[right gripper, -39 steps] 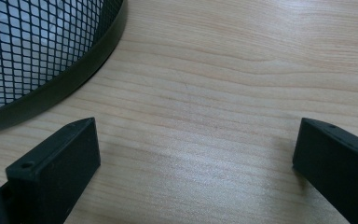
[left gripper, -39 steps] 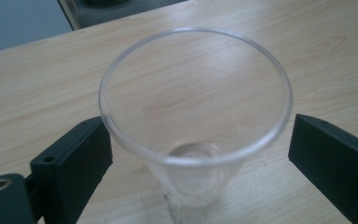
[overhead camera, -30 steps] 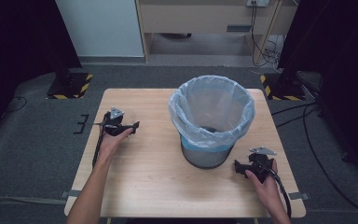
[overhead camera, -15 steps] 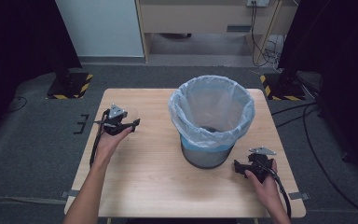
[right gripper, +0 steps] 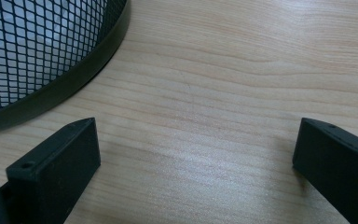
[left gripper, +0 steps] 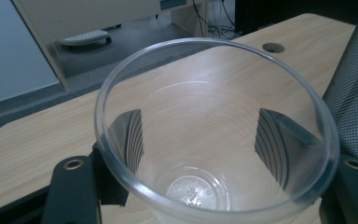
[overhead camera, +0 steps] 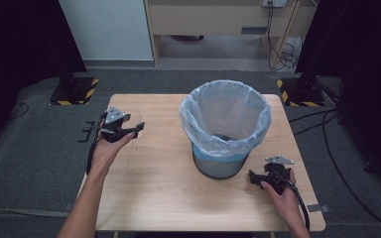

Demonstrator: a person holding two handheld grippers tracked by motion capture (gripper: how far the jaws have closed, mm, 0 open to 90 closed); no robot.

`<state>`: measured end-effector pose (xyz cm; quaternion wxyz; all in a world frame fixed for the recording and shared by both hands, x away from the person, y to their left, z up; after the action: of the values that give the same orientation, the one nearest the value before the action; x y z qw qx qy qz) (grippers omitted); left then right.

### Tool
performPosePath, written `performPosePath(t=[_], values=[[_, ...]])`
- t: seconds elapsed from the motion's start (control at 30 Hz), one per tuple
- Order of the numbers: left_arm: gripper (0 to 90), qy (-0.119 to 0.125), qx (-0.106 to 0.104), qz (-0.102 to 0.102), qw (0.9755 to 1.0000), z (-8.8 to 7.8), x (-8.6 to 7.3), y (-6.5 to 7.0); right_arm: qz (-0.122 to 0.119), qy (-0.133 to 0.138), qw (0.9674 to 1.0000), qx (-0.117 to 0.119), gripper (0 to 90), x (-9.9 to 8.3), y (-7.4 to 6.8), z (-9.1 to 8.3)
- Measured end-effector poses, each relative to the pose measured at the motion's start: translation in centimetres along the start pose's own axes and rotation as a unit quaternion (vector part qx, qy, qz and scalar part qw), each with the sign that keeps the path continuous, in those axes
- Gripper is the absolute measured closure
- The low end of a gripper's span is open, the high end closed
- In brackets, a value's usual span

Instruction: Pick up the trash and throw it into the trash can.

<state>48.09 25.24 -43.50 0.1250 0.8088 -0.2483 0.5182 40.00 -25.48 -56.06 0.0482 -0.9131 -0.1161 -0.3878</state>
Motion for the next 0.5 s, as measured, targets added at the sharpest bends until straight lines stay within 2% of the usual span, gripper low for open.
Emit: performPosePath(t=[0.13,0.17,0.37,0.5], values=[[31.8,0.004,-0.005,0.004,1.0,-0.2,0.4,0.3,0.001,0.0,1.0,0.0,0.6,0.0,0.0,0.0],[31.9,0.009,-0.01,0.006,0.9999,-0.4,0.9,0.6,-0.002,0.0,1.0,0.002,0.6,0.0,0.0,0.0],[32.0,0.011,-0.018,0.02,0.9996,-0.8,2.3,1.2,-0.004,0.0,1.0,0.004,0.6,0.0,0.1,0.0],[32.0,0.016,-0.025,0.013,0.9995,-1.0,2.8,1.3,-0.004,-0.001,1.0,0.004,0.6,0.0,0.1,0.0]])
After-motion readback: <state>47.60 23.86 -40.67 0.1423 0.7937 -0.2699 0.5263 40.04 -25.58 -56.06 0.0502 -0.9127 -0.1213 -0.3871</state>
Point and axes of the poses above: each handheld gripper's, and its own axes: z roughly forward along the jaws, x roughly out of its top, y roughly to its right, the point moved 3 cm from there along z, roughly forward along the jaws, and after that the axes turned 1 degree about y, right-handed, at the moved point
